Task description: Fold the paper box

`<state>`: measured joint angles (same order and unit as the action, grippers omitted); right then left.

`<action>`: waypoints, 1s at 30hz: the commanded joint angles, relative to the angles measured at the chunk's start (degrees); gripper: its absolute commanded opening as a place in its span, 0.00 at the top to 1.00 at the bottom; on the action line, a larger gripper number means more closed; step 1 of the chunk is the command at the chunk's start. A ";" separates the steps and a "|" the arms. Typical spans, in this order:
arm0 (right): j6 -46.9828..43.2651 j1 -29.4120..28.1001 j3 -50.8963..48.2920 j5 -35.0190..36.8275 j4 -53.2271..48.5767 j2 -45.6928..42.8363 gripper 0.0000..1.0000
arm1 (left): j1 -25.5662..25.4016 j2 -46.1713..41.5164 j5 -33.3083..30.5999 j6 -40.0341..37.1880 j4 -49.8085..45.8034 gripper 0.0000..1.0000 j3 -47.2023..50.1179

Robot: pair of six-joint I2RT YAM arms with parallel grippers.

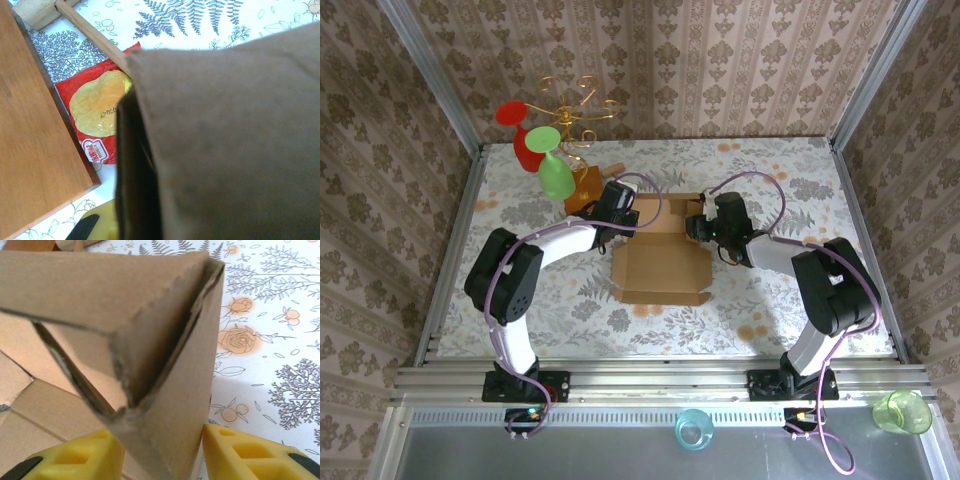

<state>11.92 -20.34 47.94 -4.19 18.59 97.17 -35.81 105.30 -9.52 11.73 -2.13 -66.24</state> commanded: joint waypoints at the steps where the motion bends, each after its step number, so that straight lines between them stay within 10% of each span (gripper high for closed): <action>1: -1.10 -1.34 0.07 5.50 3.51 1.23 0.61 | -0.84 1.21 -0.57 -2.15 -2.01 1.00 1.42; 30: 5.34 -10.37 3.66 39.69 -3.10 7.57 0.98 | -0.92 0.87 -1.38 2.98 -1.68 1.00 2.14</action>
<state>15.20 -30.02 50.50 28.73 21.32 102.85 -35.99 105.30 -10.74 13.96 -0.82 -65.58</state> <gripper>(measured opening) 0.075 0.074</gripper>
